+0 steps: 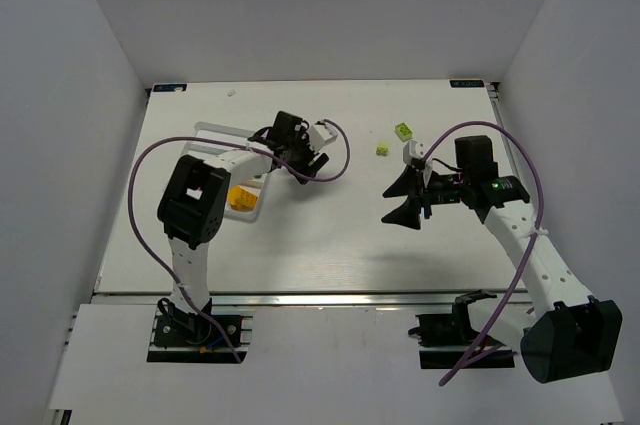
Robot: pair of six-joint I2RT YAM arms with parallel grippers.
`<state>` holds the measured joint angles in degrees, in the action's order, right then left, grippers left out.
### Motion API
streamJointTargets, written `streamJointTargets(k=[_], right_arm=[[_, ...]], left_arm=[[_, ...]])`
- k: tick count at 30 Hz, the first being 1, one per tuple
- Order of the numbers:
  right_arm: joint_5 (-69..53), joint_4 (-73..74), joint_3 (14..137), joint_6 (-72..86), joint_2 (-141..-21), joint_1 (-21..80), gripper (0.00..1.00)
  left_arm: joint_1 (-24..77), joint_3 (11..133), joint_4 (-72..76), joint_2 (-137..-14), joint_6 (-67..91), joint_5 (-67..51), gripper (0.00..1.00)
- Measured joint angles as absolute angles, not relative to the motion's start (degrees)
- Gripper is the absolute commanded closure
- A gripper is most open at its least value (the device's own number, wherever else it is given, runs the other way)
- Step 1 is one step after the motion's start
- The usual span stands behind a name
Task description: Sort the legos into containers by color
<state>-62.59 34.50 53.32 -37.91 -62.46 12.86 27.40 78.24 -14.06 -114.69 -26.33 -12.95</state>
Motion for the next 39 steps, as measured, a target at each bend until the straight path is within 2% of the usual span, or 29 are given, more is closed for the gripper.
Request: streamJointTargets(k=[5, 13, 17, 25, 31, 39], right_arm=[[-62.6, 34.3, 53.3, -37.8, -61.3, 12.9, 0.30], [-62.6, 33.1, 52.6, -37.5, -60.4, 12.9, 0.30], [-62.5, 32.8, 52.6, -37.2, -60.4, 12.8, 0.30], [-60.3, 30.4, 51.1, -34.9, -60.3, 12.8, 0.32], [-58.8, 28.7, 50.1, -33.3, -60.0, 12.8, 0.32], [-58.5, 28.1, 50.0, -32.9, -59.6, 12.8, 0.32]], left_arm=[[27.9, 83.2, -16.4, -119.0, -31.0, -13.1, 0.24], [28.0, 85.9, -17.6, -121.5, -33.2, -12.7, 0.62], [27.8, 85.9, -17.5, -121.5, -32.2, -12.4, 0.75], [25.5, 84.4, -14.7, -117.2, -23.2, -13.6, 0.81], [19.2, 84.5, -10.7, -111.1, -12.7, -14.8, 0.85], [10.4, 83.5, -8.3, -111.3, -2.7, -9.8, 0.83]])
